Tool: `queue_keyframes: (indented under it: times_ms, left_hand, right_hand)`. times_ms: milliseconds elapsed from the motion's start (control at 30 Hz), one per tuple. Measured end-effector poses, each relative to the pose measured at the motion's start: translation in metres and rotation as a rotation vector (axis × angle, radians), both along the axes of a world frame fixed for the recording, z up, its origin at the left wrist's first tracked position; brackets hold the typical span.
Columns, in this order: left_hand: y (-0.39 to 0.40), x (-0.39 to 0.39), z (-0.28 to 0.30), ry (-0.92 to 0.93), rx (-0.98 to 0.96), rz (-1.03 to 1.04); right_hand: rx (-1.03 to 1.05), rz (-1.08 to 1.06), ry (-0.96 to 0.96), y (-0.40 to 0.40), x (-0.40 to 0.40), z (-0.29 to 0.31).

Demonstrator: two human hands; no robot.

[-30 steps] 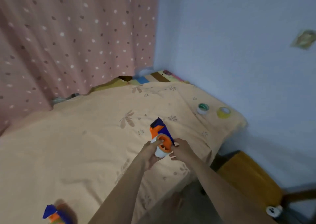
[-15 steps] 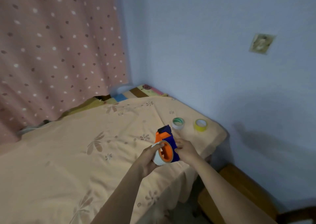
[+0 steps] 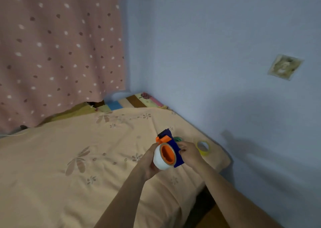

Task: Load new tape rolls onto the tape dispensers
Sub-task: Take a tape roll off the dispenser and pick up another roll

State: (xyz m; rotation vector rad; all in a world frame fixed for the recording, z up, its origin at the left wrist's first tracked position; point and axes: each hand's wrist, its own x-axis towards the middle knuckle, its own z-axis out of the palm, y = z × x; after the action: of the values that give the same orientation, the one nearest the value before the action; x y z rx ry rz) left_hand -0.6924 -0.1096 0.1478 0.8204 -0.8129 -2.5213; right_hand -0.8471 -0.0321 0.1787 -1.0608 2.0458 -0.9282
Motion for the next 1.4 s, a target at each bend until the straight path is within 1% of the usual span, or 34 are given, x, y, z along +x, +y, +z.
queue_keyframes:
  times_ms: [133,167,200,300,400,500,600,800,967,1100,1133,1167,1200,1267,1333,1400]
  left_hand:
    - [-0.034,-0.019,-0.004,0.075,0.036,0.056]
    - [-0.043,-0.021,-0.010,0.080,0.044,0.080]
    - [-0.051,-0.023,-0.014,0.079,0.040,0.095]
    - [-0.062,-0.029,-0.016,0.024,-0.009,0.073]
    - [-0.072,-0.038,-0.021,-0.058,-0.011,0.074]
    - [-0.081,-0.050,-0.028,-0.122,0.006,0.095]
    - [-0.091,-0.063,-0.034,-0.235,0.017,0.184]
    - [-0.116,-0.103,-0.033,-0.328,-0.063,0.175]
    - [-0.136,-0.149,-0.041,-0.409,-0.130,0.203]
    - [-0.151,-0.180,-0.053,-0.510,-0.159,0.314]
    - [-0.156,-0.184,-0.057,-0.543,-0.159,0.340]
    - [-0.160,-0.187,-0.060,-0.573,-0.161,0.359]
    - [-0.164,-0.189,-0.063,-0.597,-0.164,0.376]
    - [-0.174,-0.193,-0.071,-0.625,-0.175,0.415]
    - [-0.183,-0.198,-0.080,-0.647,-0.196,0.454]
    - [-0.190,-0.201,-0.090,-0.678,-0.210,0.491]
  right_hand:
    - [-0.039,-0.097,0.158,-0.039,-0.005,0.015]
    - [-0.038,-0.070,0.132,-0.047,-0.004,0.015]
    - [-0.007,-0.006,0.065,-0.054,-0.002,0.016]
    - [0.162,0.142,-0.152,-0.066,0.001,0.010]
    - [0.210,0.207,-0.129,-0.075,-0.006,-0.001]
    - [0.218,0.175,-0.155,-0.086,-0.024,-0.015]
    - [0.177,0.117,-0.271,-0.099,-0.046,-0.025]
    - [0.148,0.163,-0.466,-0.122,-0.110,-0.032]
    - [0.117,0.124,-0.607,-0.142,-0.181,-0.046]
    - [0.117,0.093,-0.735,-0.162,-0.232,-0.065]
    - [0.119,0.069,-0.733,-0.169,-0.243,-0.068]
    - [0.117,0.026,-0.697,-0.177,-0.253,-0.073]
    - [0.117,-0.024,-0.608,-0.185,-0.263,-0.080]
    - [0.132,-0.062,-0.287,-0.199,-0.281,-0.102]
    - [0.175,0.041,0.032,-0.208,-0.293,-0.128]
    - [0.272,0.173,0.217,-0.213,-0.296,-0.156]
